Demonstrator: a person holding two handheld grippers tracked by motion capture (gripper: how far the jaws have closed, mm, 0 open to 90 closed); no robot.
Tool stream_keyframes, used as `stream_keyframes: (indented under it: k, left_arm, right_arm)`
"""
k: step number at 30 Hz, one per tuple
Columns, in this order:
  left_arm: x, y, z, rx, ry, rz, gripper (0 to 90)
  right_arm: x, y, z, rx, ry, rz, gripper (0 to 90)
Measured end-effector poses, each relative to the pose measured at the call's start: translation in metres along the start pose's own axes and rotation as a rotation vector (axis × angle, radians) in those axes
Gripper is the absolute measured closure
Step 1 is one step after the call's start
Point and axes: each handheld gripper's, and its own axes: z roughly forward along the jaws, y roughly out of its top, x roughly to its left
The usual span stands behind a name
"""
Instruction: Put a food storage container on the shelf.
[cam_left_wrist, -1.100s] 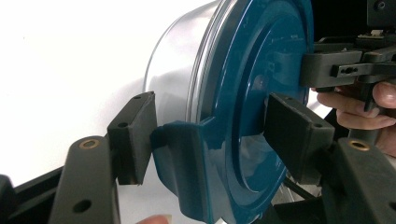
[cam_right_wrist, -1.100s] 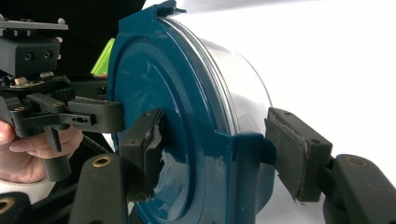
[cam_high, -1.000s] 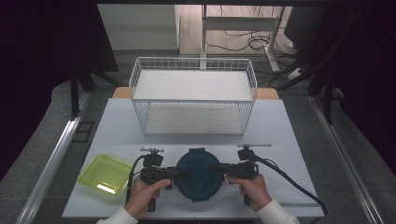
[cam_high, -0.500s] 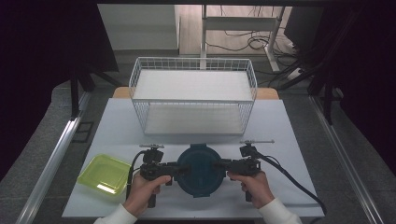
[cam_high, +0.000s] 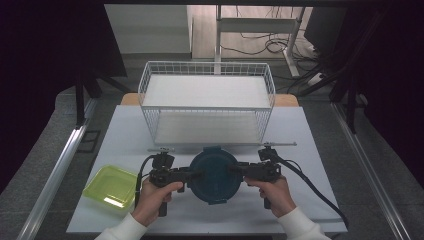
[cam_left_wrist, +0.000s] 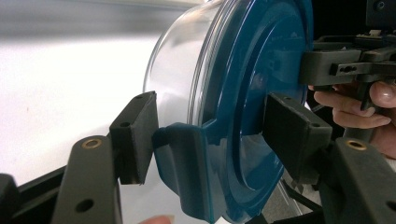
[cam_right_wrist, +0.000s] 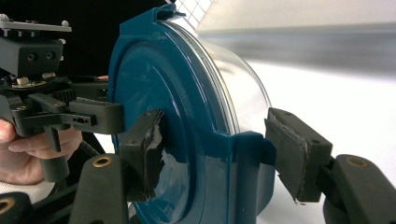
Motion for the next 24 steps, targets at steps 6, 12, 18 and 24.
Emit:
stream_keyframes:
  k: [6,12,18,24]
  left_arm:
    - [-0.006,0.014,-0.002,-0.006,-0.003,0.02,36.5]
    - [-0.011,0.026,-0.004,-0.019,-0.016,0.027,36.5]
    - [-0.013,0.034,-0.006,-0.029,-0.02,0.029,36.6]
    - [-0.015,0.05,-0.012,-0.048,-0.013,0.042,36.5]
  right_arm:
    - [0.002,0.011,-0.008,-0.021,-0.002,-0.005,38.2]
    - [0.008,0.024,-0.015,-0.051,-0.009,-0.023,38.5]
    - [0.01,0.037,-0.019,-0.065,-0.011,-0.033,38.6]
    - [0.013,0.049,-0.02,-0.077,-0.009,-0.037,38.7]
